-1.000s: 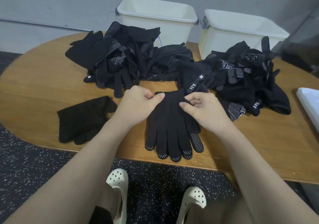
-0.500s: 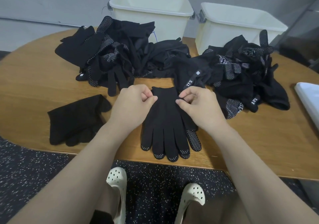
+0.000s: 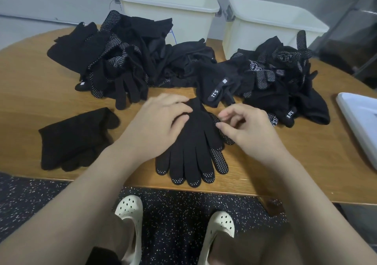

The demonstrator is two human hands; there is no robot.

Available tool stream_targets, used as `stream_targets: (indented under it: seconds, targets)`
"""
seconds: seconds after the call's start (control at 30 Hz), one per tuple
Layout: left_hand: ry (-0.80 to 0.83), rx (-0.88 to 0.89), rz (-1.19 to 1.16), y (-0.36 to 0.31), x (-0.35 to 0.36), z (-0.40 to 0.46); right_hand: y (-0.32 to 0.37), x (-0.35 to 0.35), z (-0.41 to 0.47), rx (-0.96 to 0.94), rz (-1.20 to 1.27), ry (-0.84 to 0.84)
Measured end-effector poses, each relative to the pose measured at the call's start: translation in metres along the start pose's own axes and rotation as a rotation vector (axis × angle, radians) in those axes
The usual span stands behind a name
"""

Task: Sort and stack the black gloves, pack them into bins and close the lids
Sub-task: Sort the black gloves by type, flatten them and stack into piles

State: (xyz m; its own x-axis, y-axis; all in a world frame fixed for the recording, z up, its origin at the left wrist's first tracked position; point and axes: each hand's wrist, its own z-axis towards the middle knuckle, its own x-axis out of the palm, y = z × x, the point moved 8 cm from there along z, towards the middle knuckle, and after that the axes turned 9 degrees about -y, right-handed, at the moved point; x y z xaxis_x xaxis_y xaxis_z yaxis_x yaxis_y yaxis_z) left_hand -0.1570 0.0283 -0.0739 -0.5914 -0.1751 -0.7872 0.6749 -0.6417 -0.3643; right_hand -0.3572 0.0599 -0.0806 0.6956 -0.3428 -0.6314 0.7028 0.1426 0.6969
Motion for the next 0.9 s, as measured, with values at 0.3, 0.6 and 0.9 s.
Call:
stream_targets:
  seconds: [0.3, 0.6, 0.9]
  targets:
    - [0.459, -0.005, 0.131, 0.008, 0.045, -0.015, 0.018, 0.048, -0.052, -0.259, -0.422, 0.564]
    - [0.548, 0.009, 0.076, 0.008, 0.041, -0.020, 0.014, 0.030, -0.073, -0.328, -0.542, 0.594]
    - [0.461, 0.037, 0.244, -0.002, 0.017, -0.058, 0.027, 0.023, -0.055, -0.258, -0.430, 0.361]
